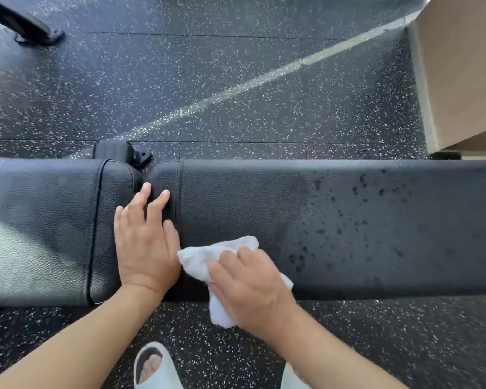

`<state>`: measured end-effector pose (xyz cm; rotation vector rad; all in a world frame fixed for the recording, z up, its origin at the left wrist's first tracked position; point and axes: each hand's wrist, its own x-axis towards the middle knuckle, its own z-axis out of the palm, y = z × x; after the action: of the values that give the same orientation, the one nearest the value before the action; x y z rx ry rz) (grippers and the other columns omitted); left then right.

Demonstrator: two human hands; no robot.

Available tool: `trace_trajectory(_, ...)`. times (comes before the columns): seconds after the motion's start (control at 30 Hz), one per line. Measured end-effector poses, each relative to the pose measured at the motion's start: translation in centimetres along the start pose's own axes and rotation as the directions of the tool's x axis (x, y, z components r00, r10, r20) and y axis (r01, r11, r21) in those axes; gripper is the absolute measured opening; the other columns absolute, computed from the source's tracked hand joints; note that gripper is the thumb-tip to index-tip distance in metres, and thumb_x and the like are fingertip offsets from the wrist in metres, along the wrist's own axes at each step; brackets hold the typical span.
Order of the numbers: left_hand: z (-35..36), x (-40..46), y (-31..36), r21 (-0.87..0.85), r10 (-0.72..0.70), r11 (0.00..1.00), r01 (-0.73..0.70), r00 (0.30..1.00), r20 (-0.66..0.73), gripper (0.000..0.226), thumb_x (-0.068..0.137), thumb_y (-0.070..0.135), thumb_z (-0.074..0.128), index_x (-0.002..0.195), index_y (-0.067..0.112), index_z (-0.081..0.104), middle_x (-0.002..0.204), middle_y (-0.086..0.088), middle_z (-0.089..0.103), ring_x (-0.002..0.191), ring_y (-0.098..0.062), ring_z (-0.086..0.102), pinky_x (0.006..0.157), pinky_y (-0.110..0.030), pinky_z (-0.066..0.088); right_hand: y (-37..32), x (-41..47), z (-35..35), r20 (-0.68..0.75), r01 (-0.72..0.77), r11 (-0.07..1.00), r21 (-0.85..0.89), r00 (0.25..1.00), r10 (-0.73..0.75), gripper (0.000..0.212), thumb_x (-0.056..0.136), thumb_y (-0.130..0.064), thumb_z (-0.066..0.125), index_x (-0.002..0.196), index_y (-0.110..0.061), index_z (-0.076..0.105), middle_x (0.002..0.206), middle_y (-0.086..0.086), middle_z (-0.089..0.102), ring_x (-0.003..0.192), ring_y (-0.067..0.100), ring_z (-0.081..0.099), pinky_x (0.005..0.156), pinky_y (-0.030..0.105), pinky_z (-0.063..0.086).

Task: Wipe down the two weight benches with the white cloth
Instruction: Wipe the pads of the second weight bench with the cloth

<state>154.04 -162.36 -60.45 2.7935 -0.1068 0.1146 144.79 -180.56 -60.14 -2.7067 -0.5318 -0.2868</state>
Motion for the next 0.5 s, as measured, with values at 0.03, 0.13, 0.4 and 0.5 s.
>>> trace_trajectory(0.03, -0.1, 0.0, 0.0, 0.000, 0.001, 1.000, -0.001, 1.000, 0.004, 0.052, 0.096, 0.024, 0.040, 0.143, 0.008, 0.057, 0.158, -0.020, 0.045, 0.134, -0.047, 0.047, 0.126, -0.062, 0.022, 2.0, 0.4, -0.9, 0.006, 0.016, 1.000, -0.018, 1.000, -0.015, 0.006, 0.090, -0.018, 0.069, 0.087, -0.014, 0.066, 0.078, 0.004, 0.054, 0.068, 0.025, 0.043, 0.058, 0.039, 0.038)
trace_trajectory(0.13, 0.1, 0.2, -0.1, -0.003, 0.006, 1.000, -0.006, 1.000, -0.004, 0.052, 0.097, 0.027, 0.040, 0.144, 0.012, 0.055, 0.159, -0.017, 0.044, 0.136, -0.043, 0.046, 0.127, -0.059, 0.020, 8.9, 2.0, -3.4, 0.014, -0.069, 0.967, -0.247, 0.997, 0.074, 0.016, 0.085, -0.019, 0.062, 0.099, -0.015, 0.055, 0.075, 0.010, 0.047, 0.065, 0.027, 0.041, 0.060, 0.041, 0.042)
trace_trajectory(0.4, 0.2, 0.1, -0.4, -0.003, -0.001, 1.000, 0.001, 1.000, 0.005, 0.051, 0.097, 0.025, 0.042, 0.145, 0.012, 0.055, 0.159, -0.017, 0.044, 0.135, -0.042, 0.045, 0.127, -0.058, 0.019, 4.7, 8.7, 0.4, -0.135, -0.406, 0.909, -0.095, 0.910, 0.392, 0.024, 0.097, -0.026, 0.055, 0.101, -0.006, 0.067, 0.095, 0.015, 0.062, 0.082, 0.037, 0.059, 0.072, 0.049, 0.048)
trace_trajectory(0.5, 0.2, 0.1, -0.6, 0.000, 0.013, 1.000, -0.013, 1.000, 0.005, 0.050, 0.096, 0.021, 0.043, 0.142, 0.007, 0.058, 0.158, -0.023, 0.045, 0.133, -0.046, 0.046, 0.124, -0.061, 0.023, -0.1, 12.9, 3.1, -0.128, -0.381, 0.924, -0.040, 0.919, 0.374, 0.017, 0.095, -0.027, 0.063, 0.100, -0.012, 0.068, 0.096, 0.010, 0.064, 0.085, 0.034, 0.060, 0.072, 0.047, 0.048)
